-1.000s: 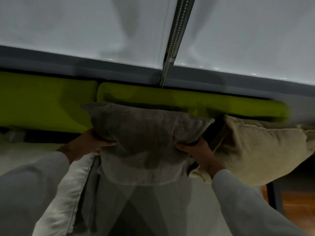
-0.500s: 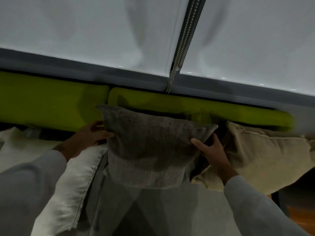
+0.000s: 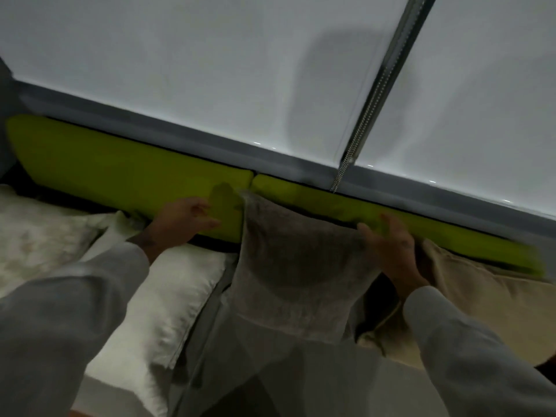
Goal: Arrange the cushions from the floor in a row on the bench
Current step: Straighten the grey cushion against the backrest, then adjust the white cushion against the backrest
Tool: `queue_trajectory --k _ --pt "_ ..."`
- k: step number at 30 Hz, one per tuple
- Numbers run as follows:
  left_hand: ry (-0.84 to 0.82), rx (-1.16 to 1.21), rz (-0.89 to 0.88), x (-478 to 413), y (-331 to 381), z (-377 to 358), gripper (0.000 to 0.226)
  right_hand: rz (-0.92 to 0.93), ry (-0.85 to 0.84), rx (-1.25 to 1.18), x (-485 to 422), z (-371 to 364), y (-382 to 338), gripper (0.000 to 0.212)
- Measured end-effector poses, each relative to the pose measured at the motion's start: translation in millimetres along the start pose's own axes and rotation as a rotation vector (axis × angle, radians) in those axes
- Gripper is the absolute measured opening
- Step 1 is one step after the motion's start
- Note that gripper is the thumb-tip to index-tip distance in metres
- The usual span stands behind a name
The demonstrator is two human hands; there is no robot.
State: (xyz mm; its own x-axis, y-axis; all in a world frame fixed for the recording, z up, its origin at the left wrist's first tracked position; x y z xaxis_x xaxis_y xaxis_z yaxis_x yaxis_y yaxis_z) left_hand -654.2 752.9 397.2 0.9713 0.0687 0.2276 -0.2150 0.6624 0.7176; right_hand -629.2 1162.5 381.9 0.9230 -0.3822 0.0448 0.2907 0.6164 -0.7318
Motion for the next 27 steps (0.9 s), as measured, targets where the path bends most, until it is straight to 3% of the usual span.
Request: queue_trajectory --k 6,10,16,24,27 --pt "0.050 -0.033 -0.054 46.5 -27.9 64.5 0.043 0.138 -0.187 0.062 68.2 -14.5 -72.8 0.050" --pt "0.043 0.013 -0.137 88.3 -61.2 108.4 0.030 0.232 -0.214 0.107 133.8 -42.8 -121.1 0.051" --pt "0.024 0.029 -0.189 154.4 -130.7 173.5 0.040 0.341 -0.328 0.195 226.0 -122.8 -184.8 0.053" --pt "-0.008 0.079 -0.121 194.5 -204.4 207.7 0.039 0.162 -0.443 -0.044 328.9 -205.1 -186.8 0.042" --pt "-0.026 0.058 -0.101 195.0 -229.0 199.1 0.039 0.077 -0.500 -0.009 348.9 -222.7 -171.6 0.047"
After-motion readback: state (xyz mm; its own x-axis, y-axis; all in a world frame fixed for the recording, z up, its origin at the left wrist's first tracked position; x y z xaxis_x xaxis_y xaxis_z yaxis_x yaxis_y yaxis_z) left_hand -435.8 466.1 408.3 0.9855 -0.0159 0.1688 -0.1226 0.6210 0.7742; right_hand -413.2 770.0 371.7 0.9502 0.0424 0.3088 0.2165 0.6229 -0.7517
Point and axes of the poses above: each hand's wrist, its own x-axis away from the middle knuckle, its own z-axis out of the back of the hand, y = z × x, the point moved 1 cm from there along -x, towards the middle knuckle, and after that the axes turned 1 degree about -x, right-handed, at the moved point
